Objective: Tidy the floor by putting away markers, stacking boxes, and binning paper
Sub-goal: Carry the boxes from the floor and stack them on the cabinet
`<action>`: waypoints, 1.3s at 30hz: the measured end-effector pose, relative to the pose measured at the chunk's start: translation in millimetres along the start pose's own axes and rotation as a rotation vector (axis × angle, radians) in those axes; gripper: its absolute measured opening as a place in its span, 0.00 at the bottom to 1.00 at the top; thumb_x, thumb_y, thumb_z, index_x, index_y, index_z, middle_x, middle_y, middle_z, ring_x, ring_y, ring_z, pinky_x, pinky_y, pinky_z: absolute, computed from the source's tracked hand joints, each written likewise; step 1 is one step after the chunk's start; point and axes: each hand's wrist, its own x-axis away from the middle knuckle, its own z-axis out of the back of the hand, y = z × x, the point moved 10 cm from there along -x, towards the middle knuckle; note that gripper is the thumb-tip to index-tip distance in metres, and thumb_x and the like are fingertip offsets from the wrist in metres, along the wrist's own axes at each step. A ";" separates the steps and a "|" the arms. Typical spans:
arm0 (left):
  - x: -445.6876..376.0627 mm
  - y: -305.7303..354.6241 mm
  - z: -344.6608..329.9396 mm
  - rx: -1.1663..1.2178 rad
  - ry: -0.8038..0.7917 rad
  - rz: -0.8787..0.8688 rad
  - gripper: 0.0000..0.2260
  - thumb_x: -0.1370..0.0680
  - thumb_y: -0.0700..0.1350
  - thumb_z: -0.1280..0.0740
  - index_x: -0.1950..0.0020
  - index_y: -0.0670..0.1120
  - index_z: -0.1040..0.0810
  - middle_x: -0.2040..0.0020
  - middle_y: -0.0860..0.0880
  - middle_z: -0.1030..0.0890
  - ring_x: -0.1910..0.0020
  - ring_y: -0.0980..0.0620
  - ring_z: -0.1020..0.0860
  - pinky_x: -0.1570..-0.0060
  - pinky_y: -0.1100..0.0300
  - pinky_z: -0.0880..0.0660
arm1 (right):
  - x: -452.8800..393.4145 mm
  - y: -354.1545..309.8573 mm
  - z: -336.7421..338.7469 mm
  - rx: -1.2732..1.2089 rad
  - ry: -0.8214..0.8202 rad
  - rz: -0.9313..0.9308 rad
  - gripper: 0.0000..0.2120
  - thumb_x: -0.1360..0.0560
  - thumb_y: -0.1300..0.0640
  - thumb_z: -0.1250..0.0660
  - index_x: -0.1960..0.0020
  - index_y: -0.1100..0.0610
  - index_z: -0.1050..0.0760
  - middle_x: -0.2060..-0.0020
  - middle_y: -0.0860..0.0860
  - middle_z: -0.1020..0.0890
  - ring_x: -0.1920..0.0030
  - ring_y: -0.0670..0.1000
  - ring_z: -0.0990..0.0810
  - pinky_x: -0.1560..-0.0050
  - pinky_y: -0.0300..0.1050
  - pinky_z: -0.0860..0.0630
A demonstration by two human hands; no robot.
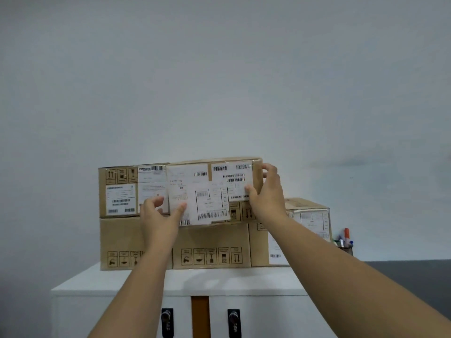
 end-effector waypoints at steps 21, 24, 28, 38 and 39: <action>36.0 -58.2 -122.7 -0.890 -0.518 -0.239 0.33 0.20 0.62 0.46 0.20 0.52 0.52 0.19 0.50 0.58 0.22 0.42 0.61 0.26 0.40 0.60 | 27.1 86.3 -96.4 0.850 -0.745 0.148 0.39 0.24 0.49 0.41 0.22 0.43 0.62 0.21 0.53 0.60 0.22 0.57 0.63 0.27 0.62 0.65; 62.2 -22.0 -140.8 -0.829 -0.527 -0.339 0.32 0.21 0.61 0.44 0.20 0.52 0.50 0.19 0.50 0.54 0.21 0.43 0.59 0.25 0.41 0.59 | 27.3 87.6 -59.3 0.868 -0.717 0.142 0.38 0.25 0.49 0.39 0.22 0.43 0.57 0.21 0.50 0.53 0.22 0.58 0.60 0.27 0.63 0.62; 116.4 40.8 -174.2 -0.660 -0.616 -0.461 0.31 0.21 0.59 0.41 0.21 0.55 0.48 0.19 0.51 0.51 0.21 0.46 0.58 0.25 0.43 0.57 | 39.0 115.6 26.1 0.962 -0.724 0.041 0.33 0.25 0.47 0.39 0.23 0.41 0.48 0.21 0.49 0.51 0.22 0.59 0.59 0.27 0.63 0.60; 342.0 178.5 -292.2 -0.247 -0.989 -0.531 0.29 0.22 0.55 0.38 0.23 0.52 0.40 0.21 0.51 0.43 0.22 0.47 0.52 0.25 0.50 0.52 | 89.1 186.9 360.8 1.180 -0.631 -0.477 0.26 0.24 0.43 0.38 0.27 0.39 0.38 0.27 0.52 0.34 0.27 0.60 0.43 0.31 0.58 0.40; 371.6 188.4 -304.9 -0.216 -1.041 -0.522 0.29 0.22 0.55 0.37 0.23 0.52 0.40 0.21 0.51 0.43 0.22 0.47 0.51 0.25 0.51 0.53 | 98.8 192.6 397.1 1.181 -0.617 -0.544 0.26 0.24 0.42 0.38 0.27 0.39 0.38 0.27 0.53 0.34 0.27 0.61 0.42 0.31 0.58 0.39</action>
